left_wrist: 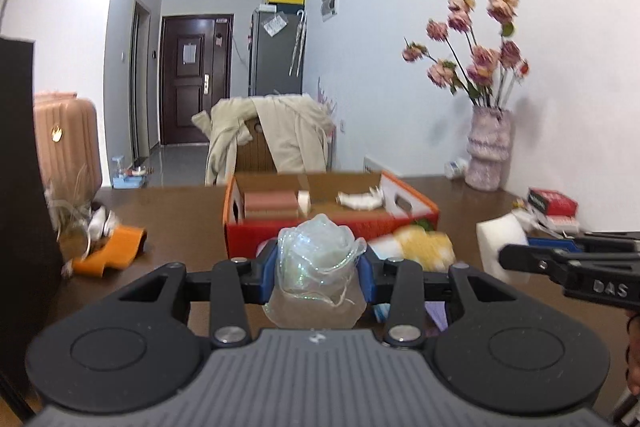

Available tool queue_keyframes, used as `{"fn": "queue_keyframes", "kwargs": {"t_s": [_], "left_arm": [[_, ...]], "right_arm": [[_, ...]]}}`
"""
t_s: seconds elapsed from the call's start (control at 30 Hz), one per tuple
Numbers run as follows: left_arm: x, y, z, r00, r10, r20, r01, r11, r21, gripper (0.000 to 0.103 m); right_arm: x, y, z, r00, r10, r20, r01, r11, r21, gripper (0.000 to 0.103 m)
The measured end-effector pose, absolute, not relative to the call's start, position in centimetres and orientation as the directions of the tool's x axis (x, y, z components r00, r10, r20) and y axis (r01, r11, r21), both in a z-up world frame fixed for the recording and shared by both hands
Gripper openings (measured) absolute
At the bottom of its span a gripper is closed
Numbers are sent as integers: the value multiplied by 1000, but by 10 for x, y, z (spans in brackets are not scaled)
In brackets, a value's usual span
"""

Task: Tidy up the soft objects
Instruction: 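Carry the bath puff and white ball into the box and release them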

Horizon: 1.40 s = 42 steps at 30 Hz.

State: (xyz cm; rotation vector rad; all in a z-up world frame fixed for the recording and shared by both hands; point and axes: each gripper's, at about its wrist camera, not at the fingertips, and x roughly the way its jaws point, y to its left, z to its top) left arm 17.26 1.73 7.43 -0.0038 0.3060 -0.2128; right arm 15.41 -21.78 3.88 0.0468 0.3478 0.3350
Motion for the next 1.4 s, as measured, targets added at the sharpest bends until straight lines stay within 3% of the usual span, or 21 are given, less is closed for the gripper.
{"fn": "queue_keyframes", "kwargs": {"t_s": [0.13,0.3,0.43,0.63,0.73,0.8,0.93,0.97,1.03,1.4], "left_arm": [[242,26,96,929,-215,-301,208,976,-56,41],[363,33,99,891,-212,-401,191,977,-92,41],[446,38,77,842,-184,-508,161,983,-89,41],[522,37,44,781,-157,-604,164,985,-44,44],[537,34,33,762,-151,-630,173,984,-26,45],[540,33,29,756,-156,-636,186,982,-20,52],[539,35,22,752,-147,-643,187,982,-6,59],[538,37,22,754,-147,-640,183,983,-10,60],[535,39,25,757,-152,-636,184,983,-17,62],[478,41,103,832,-134,-539,158,987,0,74]], "right_arm": [[196,-218,63,889,340,-305,-342,938,51,23],[295,-216,94,863,384,-327,-396,918,33,24],[409,-207,98,797,397,-455,-413,908,69,24],[554,-185,60,707,301,-639,-351,935,52,24],[602,-170,28,665,234,-709,-319,948,14,24],[626,-158,11,635,200,-746,-315,949,-13,26],[646,-145,-7,612,197,-766,-331,943,-22,32],[646,-143,-7,609,208,-765,-335,942,-11,42],[645,-142,-3,607,236,-759,-344,939,16,49],[582,-185,80,703,228,-674,-324,946,-18,50]]}}
